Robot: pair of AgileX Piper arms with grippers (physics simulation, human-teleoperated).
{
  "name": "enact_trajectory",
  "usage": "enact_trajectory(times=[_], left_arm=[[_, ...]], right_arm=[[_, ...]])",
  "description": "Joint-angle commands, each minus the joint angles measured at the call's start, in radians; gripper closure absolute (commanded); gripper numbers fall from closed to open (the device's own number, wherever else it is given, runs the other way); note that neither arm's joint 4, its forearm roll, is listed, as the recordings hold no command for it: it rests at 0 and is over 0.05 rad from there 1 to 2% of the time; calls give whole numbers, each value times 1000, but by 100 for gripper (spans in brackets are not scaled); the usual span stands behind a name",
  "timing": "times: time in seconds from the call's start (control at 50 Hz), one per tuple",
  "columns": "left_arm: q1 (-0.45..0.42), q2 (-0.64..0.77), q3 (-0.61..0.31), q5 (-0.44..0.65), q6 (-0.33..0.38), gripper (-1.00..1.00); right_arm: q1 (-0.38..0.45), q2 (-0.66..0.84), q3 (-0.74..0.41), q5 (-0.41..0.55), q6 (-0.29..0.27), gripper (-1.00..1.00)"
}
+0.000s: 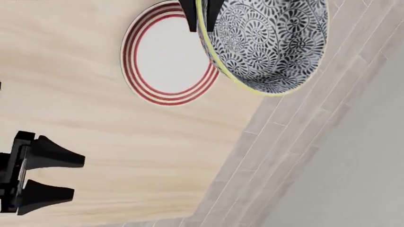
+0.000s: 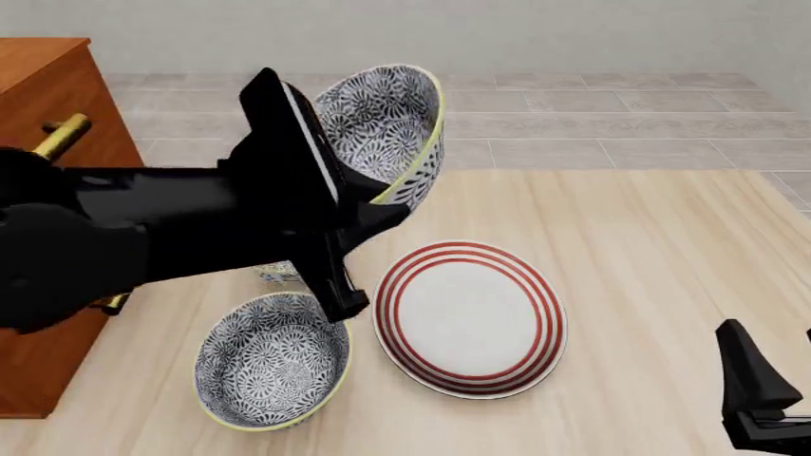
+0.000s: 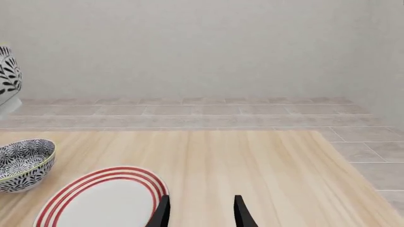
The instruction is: Put the bowl at the front on the plate.
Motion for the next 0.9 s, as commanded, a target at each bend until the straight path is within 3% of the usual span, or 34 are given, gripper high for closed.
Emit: enact_trajectory(times=[0.02, 0.38, 0.9], left_arm=[[-71, 88, -52, -16, 55, 100], [-112, 253, -124, 1, 126, 100], [-96, 425, -184, 11, 137, 100]], right_arm=[[-2, 0, 1, -2, 1, -100], [0, -1, -1, -3, -4, -100], [8, -1, -1, -4, -10, -100]])
